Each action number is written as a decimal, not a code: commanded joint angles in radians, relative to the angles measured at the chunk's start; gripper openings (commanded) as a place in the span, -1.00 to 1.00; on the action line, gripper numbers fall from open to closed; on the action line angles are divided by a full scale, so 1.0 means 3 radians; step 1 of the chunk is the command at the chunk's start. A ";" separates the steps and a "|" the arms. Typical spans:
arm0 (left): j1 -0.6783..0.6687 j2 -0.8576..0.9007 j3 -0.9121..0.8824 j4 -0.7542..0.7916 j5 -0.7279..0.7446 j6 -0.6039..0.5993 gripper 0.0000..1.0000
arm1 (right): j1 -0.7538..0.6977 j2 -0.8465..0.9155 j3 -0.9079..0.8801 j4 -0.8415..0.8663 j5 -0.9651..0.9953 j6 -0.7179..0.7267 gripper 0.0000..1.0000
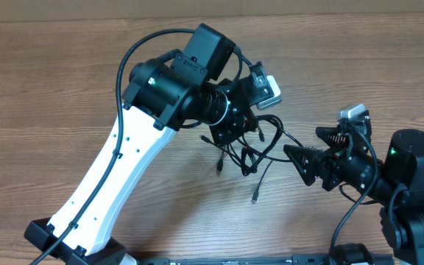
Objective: Untangle cables
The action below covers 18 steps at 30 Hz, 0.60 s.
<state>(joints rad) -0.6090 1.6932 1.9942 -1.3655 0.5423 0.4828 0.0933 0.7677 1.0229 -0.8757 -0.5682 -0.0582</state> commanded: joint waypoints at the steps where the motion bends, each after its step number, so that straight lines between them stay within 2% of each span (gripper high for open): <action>1: -0.0023 -0.0075 0.0057 0.0017 0.0029 0.0215 -0.92 | 0.0010 -0.0028 0.0042 0.0010 0.0020 -0.0273 0.73; 3: -0.0024 -0.0075 0.0057 0.0017 0.0032 0.0216 -0.92 | 0.0010 -0.0028 0.0042 0.0022 -0.0029 -0.0300 0.74; 6: -0.0078 -0.0075 0.0057 -0.0001 0.0186 0.0453 -0.92 | 0.0010 -0.0028 0.0042 0.0020 -0.0467 -0.0758 0.79; 8: -0.0139 -0.0075 0.0057 0.0020 0.0242 0.0571 -0.92 | 0.0010 -0.0028 0.0042 0.0020 -0.0631 -0.0885 0.76; 9: -0.0177 -0.0075 0.0057 0.0065 0.0237 0.0575 -0.92 | 0.0010 -0.0028 0.0042 0.0015 -0.0656 -0.0881 0.40; 11: -0.0198 -0.0072 0.0057 0.0095 0.0240 0.0573 -0.92 | 0.0010 -0.0028 0.0042 -0.0013 -0.0656 -0.0881 -0.17; 12: -0.0203 -0.0072 0.0057 0.0116 0.0240 0.0573 -0.91 | 0.0010 -0.0028 0.0042 -0.0047 -0.0656 -0.0881 -0.44; 13: -0.0203 -0.0072 0.0057 0.0120 0.0243 0.0573 -0.91 | 0.0010 -0.0028 0.0042 -0.0069 -0.0656 -0.0881 -0.57; 14: -0.0203 -0.0072 0.0057 0.0121 0.0256 0.0573 -0.92 | 0.0010 -0.0028 0.0042 -0.0111 -0.0656 -0.0881 -0.92; 18: -0.0203 -0.0072 0.0057 0.0130 0.0254 0.0548 -0.92 | 0.0010 -0.0028 0.0042 -0.0231 -0.0656 -0.0880 -0.92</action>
<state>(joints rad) -0.6701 1.6932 1.9942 -1.3354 0.5846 0.6285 0.0933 0.7677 1.0229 -0.9371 -0.7486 -0.3092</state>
